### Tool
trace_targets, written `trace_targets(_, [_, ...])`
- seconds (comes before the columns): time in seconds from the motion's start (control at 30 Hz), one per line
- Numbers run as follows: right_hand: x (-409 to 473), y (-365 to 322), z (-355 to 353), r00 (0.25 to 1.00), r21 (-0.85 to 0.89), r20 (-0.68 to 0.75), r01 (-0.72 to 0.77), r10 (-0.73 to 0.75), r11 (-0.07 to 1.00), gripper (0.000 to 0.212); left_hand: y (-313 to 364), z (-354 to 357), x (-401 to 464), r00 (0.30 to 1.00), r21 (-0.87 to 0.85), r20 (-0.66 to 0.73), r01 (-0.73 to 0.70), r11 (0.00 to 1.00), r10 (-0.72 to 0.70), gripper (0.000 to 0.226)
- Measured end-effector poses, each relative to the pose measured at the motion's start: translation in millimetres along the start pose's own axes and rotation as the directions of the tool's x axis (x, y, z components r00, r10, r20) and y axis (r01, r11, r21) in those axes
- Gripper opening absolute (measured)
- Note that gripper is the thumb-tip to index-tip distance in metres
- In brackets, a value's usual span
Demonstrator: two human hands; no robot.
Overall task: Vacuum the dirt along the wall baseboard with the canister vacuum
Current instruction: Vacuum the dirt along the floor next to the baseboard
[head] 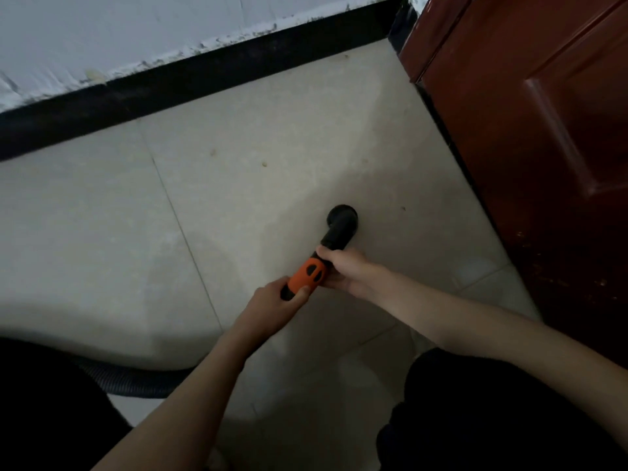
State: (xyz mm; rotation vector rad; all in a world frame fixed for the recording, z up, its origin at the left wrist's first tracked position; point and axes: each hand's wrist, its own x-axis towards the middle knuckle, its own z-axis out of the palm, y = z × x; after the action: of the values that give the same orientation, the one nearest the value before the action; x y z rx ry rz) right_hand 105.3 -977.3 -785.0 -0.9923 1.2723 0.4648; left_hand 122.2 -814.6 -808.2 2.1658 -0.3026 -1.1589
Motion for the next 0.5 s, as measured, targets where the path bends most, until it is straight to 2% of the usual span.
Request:
trace_targets(0.17, [-22, -28, 17, 0.993, 0.049, 0.053, 0.098, -0.101, 0.994, 0.042, 11, -41, 4, 0.994, -0.038, -0.016, -0.106, 0.994, 0.106, 0.025])
trace_targets(0.27, [-47, -56, 19, 0.973, 0.069, 0.075, 0.211, -0.216, 0.975, 0.027, 38, -70, 6, 0.979, -0.045, -0.040, -0.203, 0.978, 0.201, 0.024])
trace_targets(0.33, [-68, -79, 19, 0.943, 0.087, 0.115, 0.304, -0.313, 0.949, 0.025, 62, -93, 3, 0.960, -0.073, -0.070, -0.274, 0.959, 0.269, 0.024])
trace_targets(0.5, [-120, -121, 18, 0.854, 0.342, 0.085, 0.459, -0.513, 0.820, 0.030, 133, -152, -15, 0.896, -0.185, -0.143, -0.442, 0.878, 0.421, 0.029])
